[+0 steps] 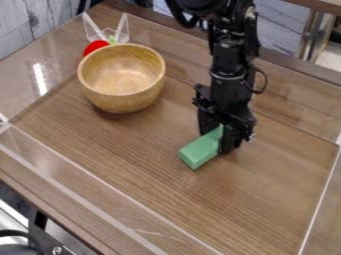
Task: Put the green stick in the brown bowl
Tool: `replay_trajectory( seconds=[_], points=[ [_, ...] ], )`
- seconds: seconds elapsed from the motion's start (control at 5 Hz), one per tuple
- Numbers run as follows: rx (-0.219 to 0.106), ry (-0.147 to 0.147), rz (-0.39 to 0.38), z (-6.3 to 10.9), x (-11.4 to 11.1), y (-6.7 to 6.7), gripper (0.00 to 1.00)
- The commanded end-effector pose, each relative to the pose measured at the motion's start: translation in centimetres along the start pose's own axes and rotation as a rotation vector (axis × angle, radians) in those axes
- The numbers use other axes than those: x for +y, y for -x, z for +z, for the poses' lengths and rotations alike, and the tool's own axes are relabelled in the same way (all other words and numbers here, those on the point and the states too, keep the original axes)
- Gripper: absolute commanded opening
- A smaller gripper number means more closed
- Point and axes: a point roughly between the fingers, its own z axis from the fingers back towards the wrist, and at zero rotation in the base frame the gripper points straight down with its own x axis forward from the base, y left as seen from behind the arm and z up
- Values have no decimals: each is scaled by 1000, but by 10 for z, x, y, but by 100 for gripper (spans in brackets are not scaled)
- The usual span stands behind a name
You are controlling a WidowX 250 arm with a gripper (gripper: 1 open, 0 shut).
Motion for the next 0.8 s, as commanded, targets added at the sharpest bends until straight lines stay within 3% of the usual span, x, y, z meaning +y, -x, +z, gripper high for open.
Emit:
replay_trajectory(
  seconds=[0.0, 0.4, 0.6],
  points=[
    [-85, -31, 1, 34, 4, -6, 0],
    [-134, -75, 8, 76, 18, 1, 0],
    [-149, -102, 17, 96, 41, 11, 0]
  ],
)
